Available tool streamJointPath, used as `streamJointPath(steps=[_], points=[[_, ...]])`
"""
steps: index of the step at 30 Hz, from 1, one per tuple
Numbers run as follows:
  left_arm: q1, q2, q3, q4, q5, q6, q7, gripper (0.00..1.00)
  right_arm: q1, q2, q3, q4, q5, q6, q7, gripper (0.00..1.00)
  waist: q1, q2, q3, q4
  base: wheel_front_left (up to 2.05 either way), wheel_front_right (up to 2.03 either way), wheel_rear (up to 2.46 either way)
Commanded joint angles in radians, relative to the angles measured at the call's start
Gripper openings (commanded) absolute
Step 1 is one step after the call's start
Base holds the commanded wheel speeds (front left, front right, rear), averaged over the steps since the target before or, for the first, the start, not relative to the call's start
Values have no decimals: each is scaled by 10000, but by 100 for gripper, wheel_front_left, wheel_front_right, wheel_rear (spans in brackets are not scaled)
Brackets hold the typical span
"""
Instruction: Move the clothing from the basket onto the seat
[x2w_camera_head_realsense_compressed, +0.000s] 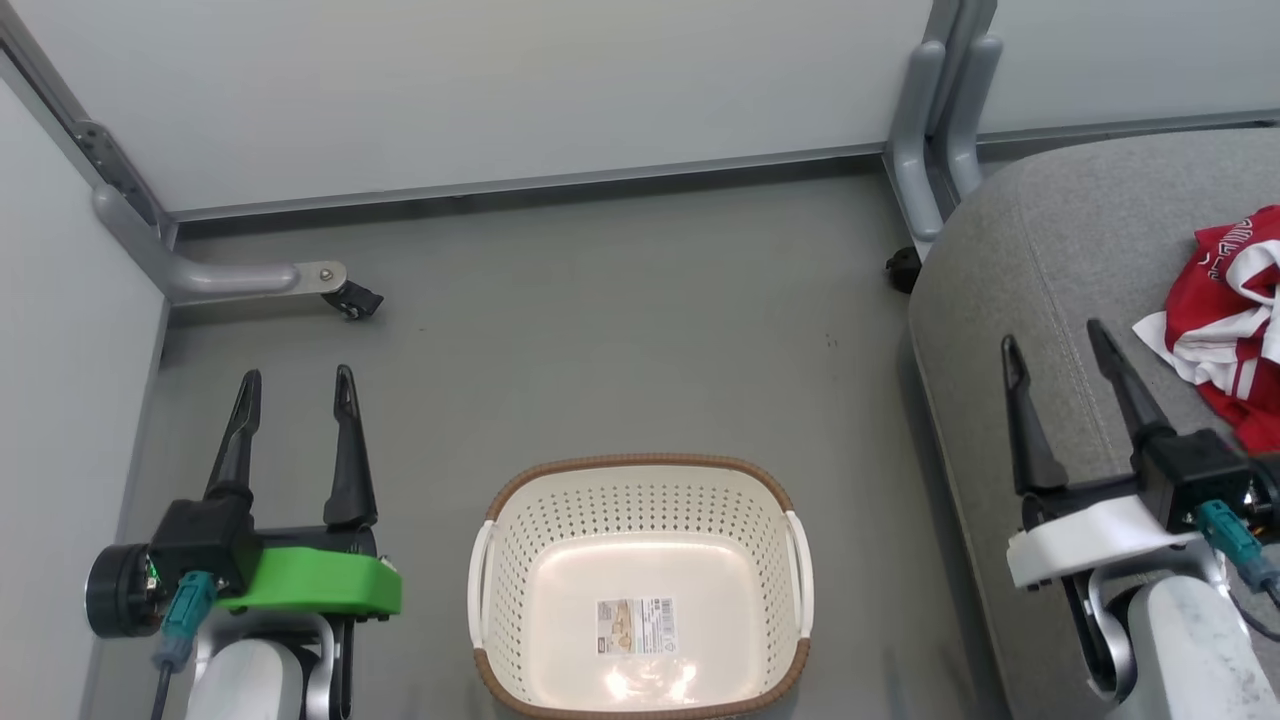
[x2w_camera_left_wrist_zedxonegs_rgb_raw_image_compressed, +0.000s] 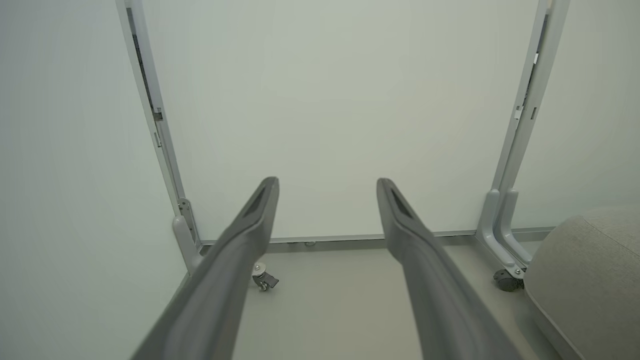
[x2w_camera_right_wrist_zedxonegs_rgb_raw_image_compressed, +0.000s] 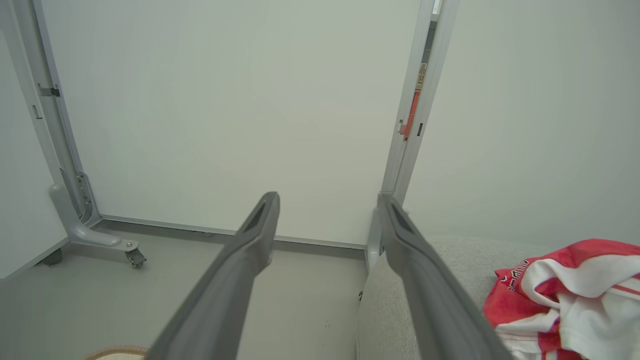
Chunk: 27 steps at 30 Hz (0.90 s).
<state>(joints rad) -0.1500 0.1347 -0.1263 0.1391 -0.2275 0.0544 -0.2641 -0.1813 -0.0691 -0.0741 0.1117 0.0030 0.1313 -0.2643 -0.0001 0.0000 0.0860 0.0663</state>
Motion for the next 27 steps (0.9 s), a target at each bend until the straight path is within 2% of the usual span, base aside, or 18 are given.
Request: streamJointPath(steps=[1, 15, 27], points=[[226, -93, 146, 2, 122, -83, -5, 100, 310, 48, 64, -92, 22, -10, -4, 100, 1, 0, -179, 85, 0, 0, 0], [775, -531, 567, 441, 456, -640, -5, 100, 1773, 173, 364, -363, 738, -10, -4, 100, 1, 0, -642, 105, 0, 0, 0], [903, -691, 753, 676, 699, -909, -5, 100, 1891, 171, 462, -207, 878, -10, -4, 100, 1, 0, -735, 143, 0, 0, 0]])
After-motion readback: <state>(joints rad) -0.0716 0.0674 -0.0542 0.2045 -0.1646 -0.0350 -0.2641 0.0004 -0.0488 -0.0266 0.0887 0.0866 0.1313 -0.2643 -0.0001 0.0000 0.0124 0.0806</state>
